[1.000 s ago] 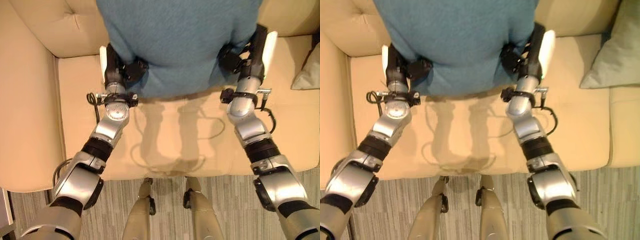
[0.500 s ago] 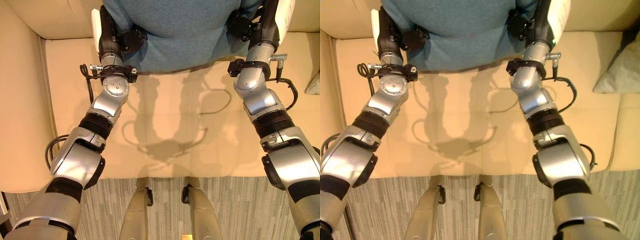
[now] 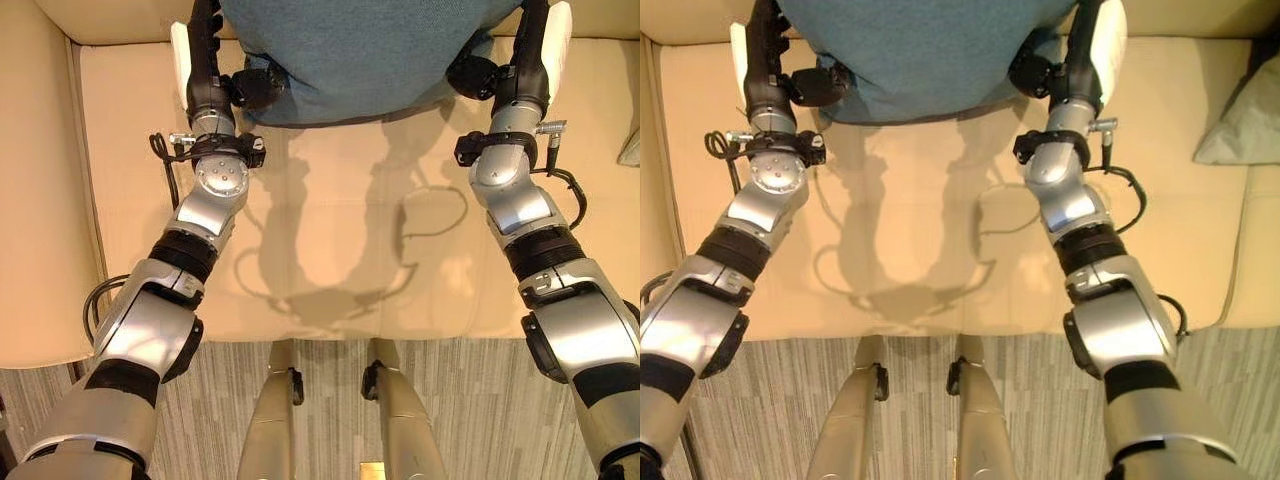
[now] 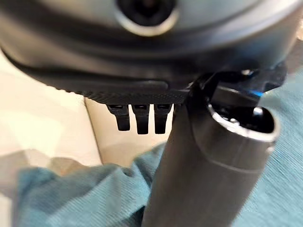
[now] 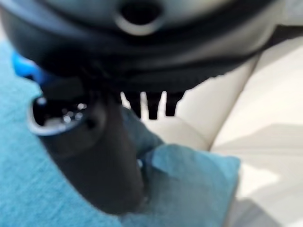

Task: Pick up all the scattered cushions and arrange them neatly on the sofa.

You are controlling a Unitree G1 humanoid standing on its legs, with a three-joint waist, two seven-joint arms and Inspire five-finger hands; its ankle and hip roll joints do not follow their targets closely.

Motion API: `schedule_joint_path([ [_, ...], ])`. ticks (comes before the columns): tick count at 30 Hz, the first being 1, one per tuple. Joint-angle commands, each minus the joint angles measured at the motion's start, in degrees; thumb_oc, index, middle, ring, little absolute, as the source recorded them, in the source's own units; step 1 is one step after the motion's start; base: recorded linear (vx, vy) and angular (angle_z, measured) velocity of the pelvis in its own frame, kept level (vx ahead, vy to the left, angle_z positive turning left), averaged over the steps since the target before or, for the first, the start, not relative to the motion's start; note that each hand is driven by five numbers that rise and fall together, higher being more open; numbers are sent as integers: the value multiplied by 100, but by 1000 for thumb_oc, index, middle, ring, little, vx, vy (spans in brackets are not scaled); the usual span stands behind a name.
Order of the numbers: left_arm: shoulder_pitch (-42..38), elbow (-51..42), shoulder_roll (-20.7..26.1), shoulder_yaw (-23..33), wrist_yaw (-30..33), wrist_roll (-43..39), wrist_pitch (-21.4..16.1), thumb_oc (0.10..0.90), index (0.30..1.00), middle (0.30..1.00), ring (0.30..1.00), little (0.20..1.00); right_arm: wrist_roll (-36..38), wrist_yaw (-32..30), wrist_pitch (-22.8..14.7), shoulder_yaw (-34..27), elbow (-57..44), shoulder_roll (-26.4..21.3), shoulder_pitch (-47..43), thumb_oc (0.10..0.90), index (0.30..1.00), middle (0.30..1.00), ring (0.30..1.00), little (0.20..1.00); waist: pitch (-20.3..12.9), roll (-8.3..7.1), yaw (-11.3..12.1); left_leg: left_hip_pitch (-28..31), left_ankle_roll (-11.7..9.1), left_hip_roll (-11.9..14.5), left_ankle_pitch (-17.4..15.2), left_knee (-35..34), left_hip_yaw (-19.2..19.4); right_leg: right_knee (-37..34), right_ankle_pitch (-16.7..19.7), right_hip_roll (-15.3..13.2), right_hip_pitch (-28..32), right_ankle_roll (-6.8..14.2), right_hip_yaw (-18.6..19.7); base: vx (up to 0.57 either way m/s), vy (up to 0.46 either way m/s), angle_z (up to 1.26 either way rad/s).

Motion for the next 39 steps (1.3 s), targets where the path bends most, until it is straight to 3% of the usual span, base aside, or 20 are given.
schedule_joint_path([
  [1, 778, 82, 173, 302, -87, 255, -477, 800, 900, 900, 900, 900, 50, 140, -390, -121, -109, -33, 874, 800, 900, 900, 900, 900, -1455, -341, 97, 672, -295, -226, -821, 15, 93, -118, -609, -53, 550, 636, 18, 0, 0, 0],
  [7, 1706, -230, 510, 794, -308, 210, -473, 800, 900, 900, 900, 900, 83, 440, -395, -573, -528, -519, 1805, 800, 900, 900, 900, 900, -1577, -382, 68, 950, -310, -205, -901, 15, 118, -118, -659, -74, 848, 622, -53, 15, -21, 4],
  [11, 2837, -793, 613, 1310, -520, 263, -448, 800, 900, 900, 900, 900, 69, 774, -431, -1095, -1066, -677, 3037, 800, 900, 900, 900, 900, -1706, -434, 52, 1312, -317, -167, -993, 15, 157, -118, -743, -67, 1238, 605, -106, 31, -22, 7],
  [14, 3993, -1355, 415, 1753, -721, 342, -414, 800, 900, 900, 900, 900, 63, 1074, -433, -1574, -1452, -437, 4220, 800, 900, 900, 900, 900, -1778, -468, 55, 1731, -319, -102, -1075, 15, 207, -118, -828, -65, 1686, 588, -149, 35, -22, 2],
  [15, 4012, -1370, 414, 1754, -720, 345, -408, 800, 900, 900, 900, 900, 60, 1074, -427, -1577, -1466, -435, 4239, 800, 900, 900, 900, 900, -1774, -469, 58, 1747, -319, -101, -1078, 15, 209, -118, -830, -65, 1701, 588, -148, 39, -15, -6],
  [19, 5416, -1794, 82, 2291, -1054, 417, -308, 800, 900, 900, 900, 900, -28, 1405, -394, -2033, -1729, 7, 5401, 800, 900, 900, 900, 900, -1810, -472, 70, 2427, -268, -11, -1147, 15, 304, -118, -996, -31, 2412, 563, -193, 51, -17, -16],
  [23, 6091, -1879, -160, 2500, -1215, 424, -232, 800, 900, 900, 900, 900, -116, 1561, -352, -2167, -1751, 238, 5917, 800, 900, 900, 900, 900, -1783, -441, 96, 2911, -230, 31, -1221, 15, 353, -118, -1128, 5, 2856, 531, -220, 55, -16, -6],
  [27, 7112, -1317, -587, 2520, -1664, 756, 79, 800, 900, 900, 900, 900, -267, 1905, -310, -2154, -1376, 755, 6757, 800, 900, 900, 900, 900, -1732, -398, 124, 3721, -154, 69, -1378, 15, 464, -118, -1331, 101, 3688, 477, -226, 24, -32, 0],
  [39, 7366, 708, -863, 2087, -1980, 1636, 363, 800, 900, 900, 900, 900, -392, 2202, -338, -1753, -107, 1182, 7276, 800, 900, 900, 900, 900, -1570, -385, 58, 4378, -139, 179, -1505, 15, 401, -118, -1584, 284, 4455, 328, -178, -4, -40, 1],
])
